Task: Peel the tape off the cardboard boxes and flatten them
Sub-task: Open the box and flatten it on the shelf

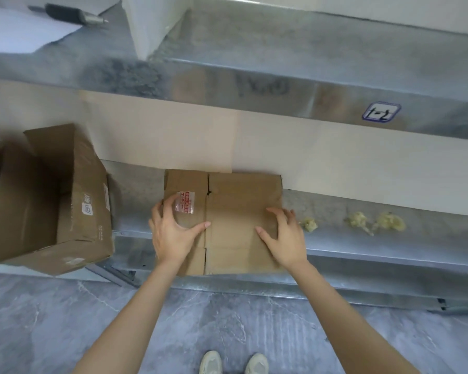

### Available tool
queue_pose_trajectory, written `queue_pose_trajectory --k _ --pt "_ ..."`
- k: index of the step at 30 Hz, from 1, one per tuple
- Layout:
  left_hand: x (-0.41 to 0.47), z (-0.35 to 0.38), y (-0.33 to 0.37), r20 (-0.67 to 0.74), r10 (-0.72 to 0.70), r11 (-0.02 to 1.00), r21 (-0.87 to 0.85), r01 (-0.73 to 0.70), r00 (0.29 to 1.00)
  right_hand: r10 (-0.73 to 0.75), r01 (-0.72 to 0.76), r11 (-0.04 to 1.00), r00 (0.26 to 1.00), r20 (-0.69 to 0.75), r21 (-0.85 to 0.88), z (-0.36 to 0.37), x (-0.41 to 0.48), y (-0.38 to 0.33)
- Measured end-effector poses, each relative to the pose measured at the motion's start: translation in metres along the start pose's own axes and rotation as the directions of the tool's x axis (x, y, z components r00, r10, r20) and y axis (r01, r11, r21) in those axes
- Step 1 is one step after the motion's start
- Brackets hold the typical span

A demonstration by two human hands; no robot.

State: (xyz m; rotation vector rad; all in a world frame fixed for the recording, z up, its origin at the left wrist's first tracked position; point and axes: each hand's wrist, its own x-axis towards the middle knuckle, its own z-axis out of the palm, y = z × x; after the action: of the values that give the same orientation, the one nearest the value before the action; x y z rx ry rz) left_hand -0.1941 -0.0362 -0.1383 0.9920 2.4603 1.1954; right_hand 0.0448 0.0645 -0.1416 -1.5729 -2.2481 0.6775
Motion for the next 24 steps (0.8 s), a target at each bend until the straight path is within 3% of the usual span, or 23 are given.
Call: queue_pose_trajectory --k 4,10,15,21,24 --pt "-0.002 -0.01 0.019 -0.027 0.046 0.999 0.005 -0.046 0.999 0.013 -0.022 0.977 0.999 0.048 0.21 -0.024 -0.007 -0.003" --pt "-0.025 0.0 0.079 -0.044 0.086 0.996 -0.018 -0.086 0.995 0.005 0.033 0.912 0.996 -0.093 0.41 -0.079 -0.025 0.013" --pt "-0.075 0.034 0.142 -0.01 0.152 0.985 -0.079 -0.152 0.988 0.032 0.043 0.936 0.978 -0.206 0.349 -0.146 -0.058 0.067" --pt "-0.161 0.096 0.225 0.089 0.264 0.953 -0.181 -0.245 0.96 0.187 -0.121 0.965 0.94 -0.286 0.234 -0.236 -0.119 0.159" --pt "-0.199 0.13 0.265 0.164 0.335 0.918 -0.281 -0.281 0.928 0.23 -0.141 0.954 0.913 -0.338 0.266 -0.279 -0.15 0.208"
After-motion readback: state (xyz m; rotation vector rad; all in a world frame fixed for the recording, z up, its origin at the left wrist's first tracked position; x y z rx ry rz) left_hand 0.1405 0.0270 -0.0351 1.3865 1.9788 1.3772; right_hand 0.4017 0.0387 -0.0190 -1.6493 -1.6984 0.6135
